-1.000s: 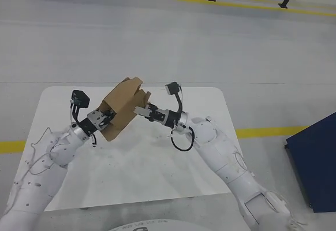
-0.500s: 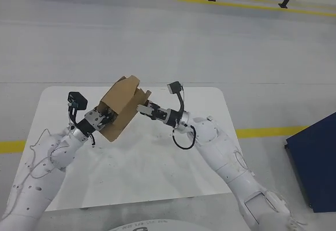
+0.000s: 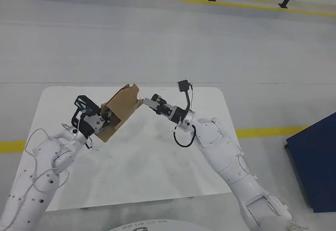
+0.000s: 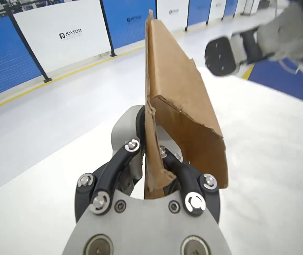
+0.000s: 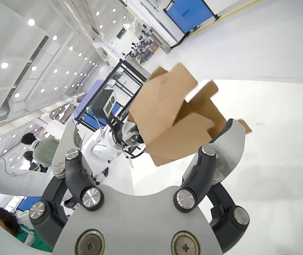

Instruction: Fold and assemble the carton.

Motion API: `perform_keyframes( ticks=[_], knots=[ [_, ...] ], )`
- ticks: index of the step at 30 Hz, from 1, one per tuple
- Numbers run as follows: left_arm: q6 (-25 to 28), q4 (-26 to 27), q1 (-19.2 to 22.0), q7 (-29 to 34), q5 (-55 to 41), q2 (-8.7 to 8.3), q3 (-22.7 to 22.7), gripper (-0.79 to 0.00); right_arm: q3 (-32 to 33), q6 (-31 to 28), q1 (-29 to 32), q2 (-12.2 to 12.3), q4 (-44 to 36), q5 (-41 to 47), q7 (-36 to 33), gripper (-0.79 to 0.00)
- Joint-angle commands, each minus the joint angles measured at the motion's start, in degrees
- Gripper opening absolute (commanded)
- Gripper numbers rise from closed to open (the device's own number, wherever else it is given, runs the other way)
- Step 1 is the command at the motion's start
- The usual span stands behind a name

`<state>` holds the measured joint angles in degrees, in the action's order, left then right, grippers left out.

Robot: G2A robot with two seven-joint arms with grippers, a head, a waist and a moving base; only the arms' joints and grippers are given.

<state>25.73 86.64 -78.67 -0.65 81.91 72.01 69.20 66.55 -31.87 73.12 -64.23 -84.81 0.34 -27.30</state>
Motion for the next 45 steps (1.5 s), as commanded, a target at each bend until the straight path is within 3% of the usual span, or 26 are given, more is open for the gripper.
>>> perform_keyframes(
  ticks=[1, 11, 16, 22, 27, 34, 40, 45],
  knots=[
    [-3.6, 2.2, -1.0, 2.2, 7.6, -0.16, -1.2, -0.785, 0.9, -0.3, 0.5, 0.2, -0.4, -0.1, -0.1, 0.000],
    [-17.4, 10.0, -6.5, 2.1, 30.0, -0.53, -6.3, -0.785, -0.7, 5.9, -4.1, -0.4, 3.2, -4.7, -0.5, 0.000],
    [-21.1, 13.2, -9.3, 0.6, 36.3, -0.80, -7.3, -0.785, -2.3, 6.5, -5.7, -1.0, 5.0, -6.7, 0.8, 0.000],
    [-17.7, 15.6, -11.1, -1.7, 34.0, -1.23, -6.0, -0.785, -3.0, 7.0, -6.6, -1.2, 6.2, -7.7, 0.3, 0.000],
    [-14.9, 15.2, -10.4, -0.2, 31.9, -1.33, -5.2, -0.785, -3.6, 2.5, -5.5, -0.9, 4.8, -7.3, -5.6, 0.000],
    [-15.1, 14.0, -9.1, 0.2, 30.1, -1.17, -5.0, -0.785, -2.4, 0.5, -3.6, -0.1, 2.7, -7.7, -10.7, 0.000],
    [-15.6, 13.5, -8.5, 1.1, 29.9, -1.11, -4.8, -0.785, -2.0, -4.6, -2.4, 0.6, 1.6, -4.7, -17.7, 0.000],
    [-9.7, 13.6, -8.4, -0.1, 22.0, -1.12, -4.1, -0.785, -0.1, -2.9, -2.6, 0.8, 3.2, -2.7, -15.0, 0.000]
  ],
)
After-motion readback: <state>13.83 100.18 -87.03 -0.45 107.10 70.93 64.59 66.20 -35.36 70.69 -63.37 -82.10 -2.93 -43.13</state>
